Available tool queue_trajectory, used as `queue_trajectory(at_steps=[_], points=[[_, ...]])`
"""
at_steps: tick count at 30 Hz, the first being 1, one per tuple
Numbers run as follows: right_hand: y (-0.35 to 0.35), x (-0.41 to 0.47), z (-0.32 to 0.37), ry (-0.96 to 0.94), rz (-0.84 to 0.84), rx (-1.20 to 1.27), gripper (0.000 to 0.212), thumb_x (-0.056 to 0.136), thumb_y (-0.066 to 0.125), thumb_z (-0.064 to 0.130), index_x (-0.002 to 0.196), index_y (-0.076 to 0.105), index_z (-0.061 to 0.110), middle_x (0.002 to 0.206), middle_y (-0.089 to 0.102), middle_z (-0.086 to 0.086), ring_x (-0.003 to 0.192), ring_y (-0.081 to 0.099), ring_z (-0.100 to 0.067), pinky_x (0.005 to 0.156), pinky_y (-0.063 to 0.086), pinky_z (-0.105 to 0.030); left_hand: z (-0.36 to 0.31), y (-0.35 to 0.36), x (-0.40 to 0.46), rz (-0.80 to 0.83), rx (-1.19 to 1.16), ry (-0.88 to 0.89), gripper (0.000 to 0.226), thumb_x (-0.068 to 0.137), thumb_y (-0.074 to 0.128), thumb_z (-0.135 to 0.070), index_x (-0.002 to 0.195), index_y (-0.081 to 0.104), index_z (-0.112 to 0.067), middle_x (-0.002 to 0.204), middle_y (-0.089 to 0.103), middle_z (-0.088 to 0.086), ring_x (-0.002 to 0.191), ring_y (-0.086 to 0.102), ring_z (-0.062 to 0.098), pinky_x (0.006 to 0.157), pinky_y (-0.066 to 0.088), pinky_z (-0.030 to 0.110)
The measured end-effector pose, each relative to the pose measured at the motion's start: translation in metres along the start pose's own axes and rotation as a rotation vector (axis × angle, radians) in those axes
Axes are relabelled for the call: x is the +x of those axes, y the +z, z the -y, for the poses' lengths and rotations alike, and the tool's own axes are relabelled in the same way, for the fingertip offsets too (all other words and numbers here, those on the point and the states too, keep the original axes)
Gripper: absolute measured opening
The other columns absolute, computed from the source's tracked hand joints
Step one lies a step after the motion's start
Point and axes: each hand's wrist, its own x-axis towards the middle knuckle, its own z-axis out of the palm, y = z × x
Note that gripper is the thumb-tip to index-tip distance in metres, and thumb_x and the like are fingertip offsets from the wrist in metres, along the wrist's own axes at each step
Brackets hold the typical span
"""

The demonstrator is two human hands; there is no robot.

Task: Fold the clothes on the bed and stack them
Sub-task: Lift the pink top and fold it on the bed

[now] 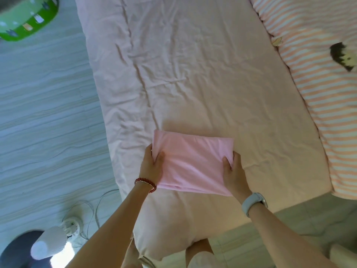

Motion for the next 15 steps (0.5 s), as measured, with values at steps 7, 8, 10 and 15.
queue_trajectory(at_steps=[7,8,10,15], points=[[0.043,-0.078,0.067,-0.086,-0.039,0.049,0.044,0.1,0.03,0.031,0.142,0.027,0.018,0.139,0.045,-0.005,0.123,0.045,-0.031,0.088,0.03,-0.022,-0.004,-0.107,-0.03,-0.013,0.013,0.083,0.04,0.095,0.044,-0.015,0.134,0.039,-0.008,0.122,0.053,0.005,0.108,0.05,0.023,0.092,0.038,0.03],[0.053,-0.091,0.08,-0.116,-0.05,0.062,0.044,0.1,0.031,0.03,0.142,0.028,0.017,0.139,0.045,-0.004,0.124,0.044,-0.029,0.089,0.028,-0.02,-0.004,-0.129,-0.033,-0.019,0.017,0.097,0.038,0.095,0.044,-0.014,0.132,0.04,-0.007,0.12,0.054,0.006,0.107,0.05,0.024,0.089,0.038,0.03],[0.078,-0.119,0.109,-0.169,-0.064,0.085,0.042,0.1,0.033,0.027,0.14,0.032,0.017,0.133,0.049,-0.002,0.121,0.046,-0.028,0.09,0.029,-0.021,-0.004,-0.179,-0.041,-0.025,0.037,0.119,0.033,0.095,0.043,-0.012,0.128,0.043,-0.007,0.11,0.055,0.002,0.1,0.051,0.023,0.081,0.036,0.028],[0.147,-0.177,0.194,-0.285,-0.092,0.13,0.041,0.1,0.035,0.025,0.138,0.035,0.013,0.13,0.052,-0.004,0.118,0.049,-0.028,0.092,0.035,-0.027,-0.015,-0.306,-0.048,-0.084,0.085,0.183,0.028,0.097,0.039,-0.018,0.123,0.046,-0.011,0.1,0.053,-0.003,0.091,0.05,0.021,0.076,0.034,0.028]])
